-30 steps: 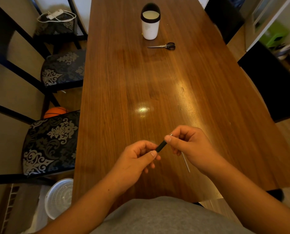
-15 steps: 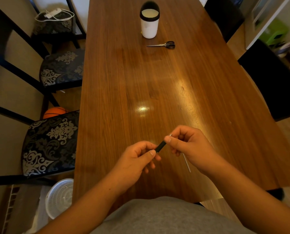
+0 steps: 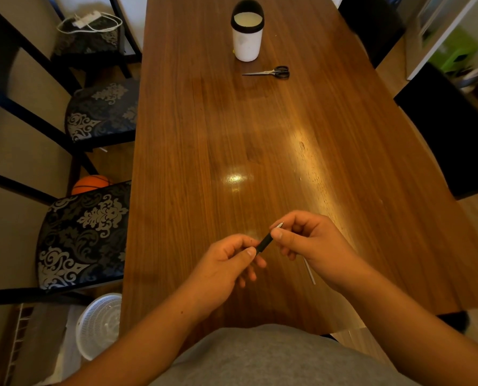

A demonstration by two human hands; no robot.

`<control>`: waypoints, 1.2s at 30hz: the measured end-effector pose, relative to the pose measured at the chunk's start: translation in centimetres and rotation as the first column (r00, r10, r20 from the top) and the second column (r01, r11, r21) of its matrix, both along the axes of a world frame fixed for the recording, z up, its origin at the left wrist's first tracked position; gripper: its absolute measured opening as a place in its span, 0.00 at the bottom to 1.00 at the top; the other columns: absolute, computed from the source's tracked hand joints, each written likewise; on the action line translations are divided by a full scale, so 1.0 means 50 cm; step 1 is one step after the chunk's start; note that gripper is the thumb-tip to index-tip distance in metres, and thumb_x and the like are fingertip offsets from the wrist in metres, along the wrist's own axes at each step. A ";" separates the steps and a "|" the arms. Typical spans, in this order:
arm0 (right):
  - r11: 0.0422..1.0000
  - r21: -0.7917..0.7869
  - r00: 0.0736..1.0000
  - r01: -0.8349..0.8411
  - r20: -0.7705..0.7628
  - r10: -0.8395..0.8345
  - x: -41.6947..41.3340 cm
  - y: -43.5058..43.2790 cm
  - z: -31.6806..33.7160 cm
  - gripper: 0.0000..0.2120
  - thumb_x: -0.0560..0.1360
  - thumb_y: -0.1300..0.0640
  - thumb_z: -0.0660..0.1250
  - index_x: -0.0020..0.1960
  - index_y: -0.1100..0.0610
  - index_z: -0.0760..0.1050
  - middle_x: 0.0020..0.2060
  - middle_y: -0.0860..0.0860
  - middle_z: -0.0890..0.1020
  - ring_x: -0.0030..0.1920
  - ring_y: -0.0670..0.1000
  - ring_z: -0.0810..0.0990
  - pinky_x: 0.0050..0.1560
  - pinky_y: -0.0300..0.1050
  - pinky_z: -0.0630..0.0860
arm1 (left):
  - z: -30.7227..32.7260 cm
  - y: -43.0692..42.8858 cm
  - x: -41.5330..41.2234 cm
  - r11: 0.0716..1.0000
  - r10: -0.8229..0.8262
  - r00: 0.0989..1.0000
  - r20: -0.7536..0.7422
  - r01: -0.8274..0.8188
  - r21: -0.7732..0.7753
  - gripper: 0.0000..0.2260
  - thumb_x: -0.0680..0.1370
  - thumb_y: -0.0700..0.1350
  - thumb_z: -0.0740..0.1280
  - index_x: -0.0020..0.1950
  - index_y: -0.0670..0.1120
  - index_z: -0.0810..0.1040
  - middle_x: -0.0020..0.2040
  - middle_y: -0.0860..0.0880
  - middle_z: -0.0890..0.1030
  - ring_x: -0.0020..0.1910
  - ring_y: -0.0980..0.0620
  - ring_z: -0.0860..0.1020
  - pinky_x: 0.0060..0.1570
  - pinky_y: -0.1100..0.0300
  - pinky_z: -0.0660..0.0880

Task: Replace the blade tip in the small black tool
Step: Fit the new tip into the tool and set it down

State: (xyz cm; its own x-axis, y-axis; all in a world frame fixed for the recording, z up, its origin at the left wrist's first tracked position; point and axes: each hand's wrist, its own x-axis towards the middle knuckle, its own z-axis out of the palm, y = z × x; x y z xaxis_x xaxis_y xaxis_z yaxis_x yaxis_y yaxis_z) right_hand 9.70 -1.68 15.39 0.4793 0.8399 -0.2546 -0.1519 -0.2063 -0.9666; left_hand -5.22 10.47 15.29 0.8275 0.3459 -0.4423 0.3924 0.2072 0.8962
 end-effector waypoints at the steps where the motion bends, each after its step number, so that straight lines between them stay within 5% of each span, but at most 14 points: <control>1: 1.000 0.001 1.000 0.003 -0.012 -0.003 0.000 -0.001 0.000 0.11 0.69 0.52 0.71 0.47 0.57 0.82 0.31 0.47 0.80 0.31 0.45 0.79 0.32 0.36 0.75 | 0.000 0.001 -0.001 1.000 -0.005 1.000 -0.005 0.005 0.004 0.09 0.81 0.38 0.58 0.53 0.45 0.78 0.39 0.52 0.83 0.33 0.56 0.77 0.32 0.63 0.72; 9: 0.999 -0.014 0.999 0.049 -0.003 -0.049 0.001 0.000 -0.003 0.10 0.69 0.53 0.72 0.41 0.61 0.79 0.28 0.50 0.82 0.29 0.46 0.78 0.30 0.36 0.75 | -0.012 0.003 -0.004 1.000 0.008 1.000 -0.016 -0.007 0.009 0.08 0.80 0.39 0.62 0.55 0.45 0.78 0.39 0.52 0.84 0.34 0.57 0.77 0.32 0.65 0.73; 15: 1.000 0.006 0.999 0.024 -0.034 -0.023 0.001 -0.006 -0.002 0.09 0.70 0.53 0.70 0.48 0.55 0.83 0.32 0.50 0.83 0.32 0.46 0.79 0.32 0.36 0.76 | -0.019 0.004 -0.002 1.000 0.009 1.000 -0.012 -0.010 -0.022 0.08 0.80 0.39 0.61 0.52 0.48 0.79 0.40 0.51 0.84 0.34 0.56 0.77 0.32 0.63 0.72; 19: 0.999 0.006 0.998 0.052 -0.043 -0.051 0.000 -0.004 -0.005 0.04 0.74 0.60 0.68 0.45 0.59 0.82 0.31 0.51 0.84 0.30 0.46 0.79 0.31 0.35 0.75 | -0.025 0.002 -0.004 1.000 0.011 1.000 0.008 -0.011 0.017 0.07 0.79 0.38 0.63 0.52 0.47 0.79 0.40 0.51 0.84 0.34 0.57 0.77 0.32 0.65 0.73; 24: 0.986 0.016 0.982 0.168 -0.095 -0.166 -0.015 0.005 -0.011 0.05 0.75 0.63 0.67 0.41 0.61 0.79 0.28 0.50 0.82 0.28 0.46 0.78 0.30 0.36 0.74 | -0.032 -0.006 0.004 0.951 0.084 0.992 0.099 -0.109 0.291 0.06 0.76 0.39 0.68 0.47 0.50 0.80 0.40 0.47 0.83 0.36 0.58 0.76 0.36 0.65 0.73; 29: 0.969 0.038 0.965 0.245 -0.102 -0.240 -0.026 0.011 -0.017 0.08 0.76 0.61 0.66 0.38 0.58 0.78 0.28 0.51 0.81 0.29 0.47 0.79 0.31 0.37 0.75 | -0.039 -0.010 0.008 0.761 0.038 0.986 0.162 -0.134 0.634 0.05 0.75 0.43 0.68 0.48 0.52 0.79 0.40 0.56 0.79 0.39 0.61 0.76 0.37 0.66 0.72; 34: 0.981 -0.037 0.976 0.193 -0.101 -0.195 -0.012 -0.003 -0.037 0.02 0.74 0.60 0.70 0.46 0.58 0.80 0.31 0.51 0.83 0.30 0.46 0.80 0.31 0.37 0.76 | -0.057 -0.009 0.015 0.886 0.056 0.995 0.085 -0.088 0.454 0.04 0.76 0.40 0.68 0.48 0.48 0.80 0.40 0.49 0.80 0.36 0.62 0.74 0.36 0.70 0.71; 36: 0.982 -0.124 0.988 0.140 -0.050 -0.148 0.006 -0.027 -0.056 0.08 0.72 0.60 0.72 0.50 0.56 0.79 0.32 0.52 0.84 0.31 0.46 0.81 0.31 0.36 0.76 | -0.070 -0.007 0.013 0.925 0.052 0.998 0.034 -0.061 0.375 0.04 0.76 0.39 0.69 0.48 0.47 0.80 0.42 0.44 0.81 0.35 0.63 0.74 0.36 0.71 0.72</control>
